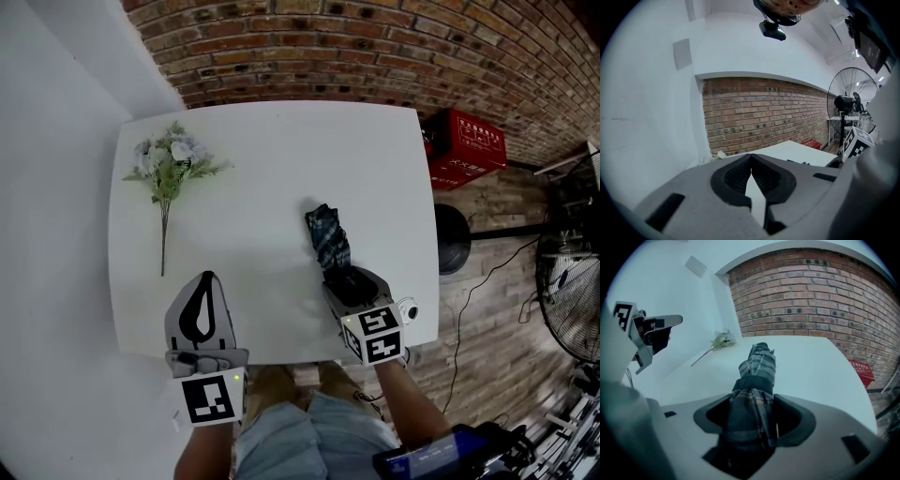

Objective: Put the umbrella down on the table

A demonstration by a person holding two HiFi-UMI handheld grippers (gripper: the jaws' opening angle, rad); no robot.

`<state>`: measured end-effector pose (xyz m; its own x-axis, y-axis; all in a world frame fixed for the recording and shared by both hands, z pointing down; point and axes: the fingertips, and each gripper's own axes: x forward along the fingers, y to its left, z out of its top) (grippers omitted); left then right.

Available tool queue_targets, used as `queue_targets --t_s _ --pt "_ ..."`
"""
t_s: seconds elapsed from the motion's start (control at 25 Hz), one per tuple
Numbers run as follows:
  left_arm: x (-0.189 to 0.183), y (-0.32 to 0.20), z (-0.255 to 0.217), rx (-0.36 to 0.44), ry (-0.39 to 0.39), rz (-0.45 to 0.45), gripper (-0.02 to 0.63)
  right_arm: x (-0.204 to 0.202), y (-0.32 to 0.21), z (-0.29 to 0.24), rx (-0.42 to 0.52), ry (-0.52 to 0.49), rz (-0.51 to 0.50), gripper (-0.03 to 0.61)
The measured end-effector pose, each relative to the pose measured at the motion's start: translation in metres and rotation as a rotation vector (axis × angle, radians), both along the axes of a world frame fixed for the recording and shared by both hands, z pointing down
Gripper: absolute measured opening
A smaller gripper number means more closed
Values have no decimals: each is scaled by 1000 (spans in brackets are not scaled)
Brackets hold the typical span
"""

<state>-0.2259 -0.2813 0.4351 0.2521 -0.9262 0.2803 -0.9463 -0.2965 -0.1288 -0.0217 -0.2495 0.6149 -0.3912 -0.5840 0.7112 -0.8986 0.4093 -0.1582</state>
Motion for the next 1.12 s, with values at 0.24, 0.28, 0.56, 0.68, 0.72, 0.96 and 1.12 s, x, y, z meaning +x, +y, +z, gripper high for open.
queue_targets --t_s 0.24,0.28,0.56,0.68,0.72,0.96,1.12 --pt "5 4 -12 28 -4 8 9 2 2 -12 20 -11 2 313" --pt "6 5 -15 40 -5 11 9 3 2 -15 28 -10 3 313" --pt "20 20 -46 100 19 9 9 12 3 -65 138 -36 6 299" --pt "26 29 -64 141 48 9 9 13 7 -93 198 -50 1 288" --pt "28 32 -71 151 64 8 9 14 7 -104 222 -59 1 284" --pt "44 46 -130 244 107 5 9 -1 10 -196 390 -182 -44 224" --pt "63 54 -174 362 76 31 8 0 8 -270 574 -178 -51 148"
